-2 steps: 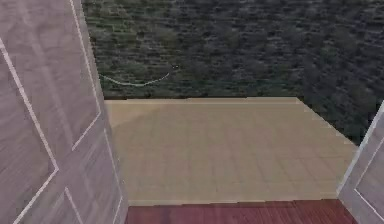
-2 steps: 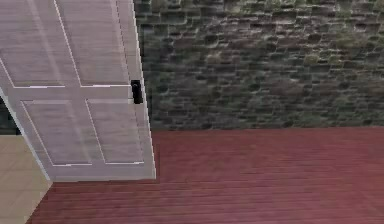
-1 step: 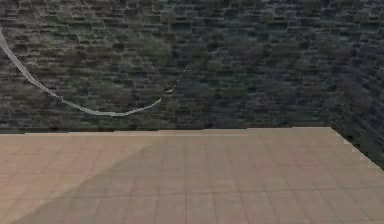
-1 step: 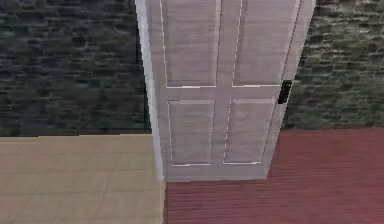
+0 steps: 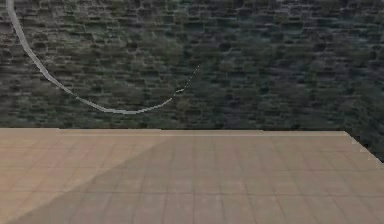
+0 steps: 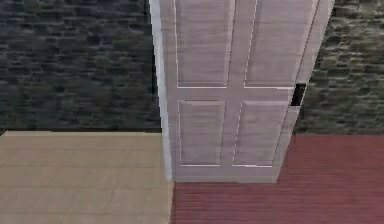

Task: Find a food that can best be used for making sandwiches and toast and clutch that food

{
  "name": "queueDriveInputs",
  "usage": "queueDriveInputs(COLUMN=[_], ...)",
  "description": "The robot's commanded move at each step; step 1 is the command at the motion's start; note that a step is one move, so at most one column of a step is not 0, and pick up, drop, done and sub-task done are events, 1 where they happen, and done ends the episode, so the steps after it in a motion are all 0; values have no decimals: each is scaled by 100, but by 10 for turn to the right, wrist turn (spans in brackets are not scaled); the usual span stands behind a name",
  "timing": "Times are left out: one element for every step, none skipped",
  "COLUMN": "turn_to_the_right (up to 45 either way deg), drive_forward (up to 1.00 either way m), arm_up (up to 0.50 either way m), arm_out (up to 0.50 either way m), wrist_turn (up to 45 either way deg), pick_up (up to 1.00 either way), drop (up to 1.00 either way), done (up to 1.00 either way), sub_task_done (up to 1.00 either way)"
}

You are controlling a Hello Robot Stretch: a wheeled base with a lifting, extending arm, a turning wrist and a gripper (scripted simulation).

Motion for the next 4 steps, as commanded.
queueDriveInputs(turn_to_the_right=[0, -390, 0, -450], drive_forward=[30, 0, 40, 0], arm_up=[0, 0, 0, 0], arm_out=[0, 0, 0, 0], wrist_turn=[0, 0, 0, 0], pick_up=[0, 0, 0, 0], drop=[0, 0, 0, 0], done=[0, 0, 0, 0], sub_task_done=[0, 0, 0, 0])
